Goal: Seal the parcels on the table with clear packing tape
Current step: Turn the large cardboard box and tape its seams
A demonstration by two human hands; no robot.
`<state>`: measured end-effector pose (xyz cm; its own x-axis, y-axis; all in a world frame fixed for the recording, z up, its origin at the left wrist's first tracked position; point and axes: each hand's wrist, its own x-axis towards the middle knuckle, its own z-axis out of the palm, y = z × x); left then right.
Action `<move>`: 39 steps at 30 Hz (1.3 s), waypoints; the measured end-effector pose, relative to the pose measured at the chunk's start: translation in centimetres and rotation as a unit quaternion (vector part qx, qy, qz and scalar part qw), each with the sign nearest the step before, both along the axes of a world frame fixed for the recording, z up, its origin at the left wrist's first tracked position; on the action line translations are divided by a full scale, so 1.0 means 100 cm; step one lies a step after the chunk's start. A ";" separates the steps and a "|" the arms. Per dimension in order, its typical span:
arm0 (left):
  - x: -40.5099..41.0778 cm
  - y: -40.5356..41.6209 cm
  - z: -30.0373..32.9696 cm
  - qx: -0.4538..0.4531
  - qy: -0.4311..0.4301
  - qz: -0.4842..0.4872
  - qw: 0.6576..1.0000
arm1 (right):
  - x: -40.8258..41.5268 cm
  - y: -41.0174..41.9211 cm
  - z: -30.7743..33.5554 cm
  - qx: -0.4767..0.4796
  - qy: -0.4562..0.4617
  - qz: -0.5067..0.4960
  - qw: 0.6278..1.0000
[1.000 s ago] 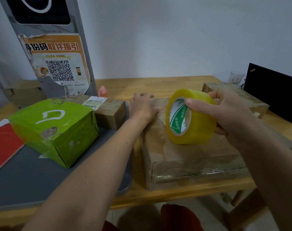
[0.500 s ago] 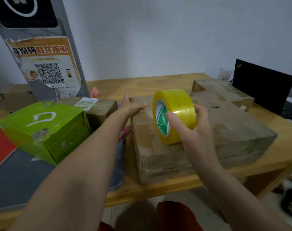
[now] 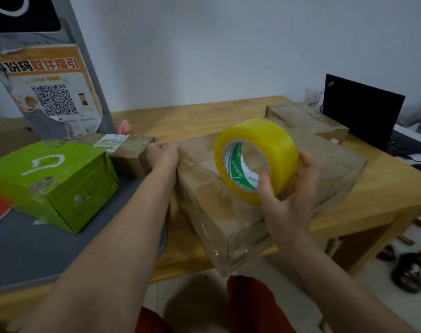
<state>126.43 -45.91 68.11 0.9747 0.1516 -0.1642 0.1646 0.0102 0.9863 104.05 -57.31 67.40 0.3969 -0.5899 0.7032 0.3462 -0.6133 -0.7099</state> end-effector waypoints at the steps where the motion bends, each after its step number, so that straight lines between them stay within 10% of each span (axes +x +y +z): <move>1: -0.005 0.001 -0.001 0.000 0.001 0.020 1.000 | 0.000 -0.005 -0.001 0.006 -0.006 0.005 1.000; 12: -0.070 -0.014 0.006 -0.019 -0.013 0.169 0.985 | 0.000 -0.072 0.008 0.012 0.011 0.072 0.997; 15: -0.086 -0.009 0.012 0.128 -0.073 0.135 0.980 | 0.000 -0.073 0.008 0.013 0.025 0.076 0.997; 19: -0.114 -0.003 0.016 0.266 -0.410 -0.084 0.869 | -0.001 -0.073 0.009 0.014 0.038 0.071 0.997; 25: -0.122 -0.001 0.000 0.399 -0.437 -0.303 0.747 | -0.004 -0.071 0.013 0.025 0.059 0.067 0.996; 39: -0.127 -0.005 0.005 0.513 -0.414 -0.356 0.663 | -0.004 -0.066 0.021 -0.006 0.072 0.052 0.996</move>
<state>113.72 -46.41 68.59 0.5514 -0.7766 0.3047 -0.8338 -0.5254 0.1696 103.69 -63.90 69.52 0.5522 -0.5329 0.6411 0.3032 -0.5880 -0.7499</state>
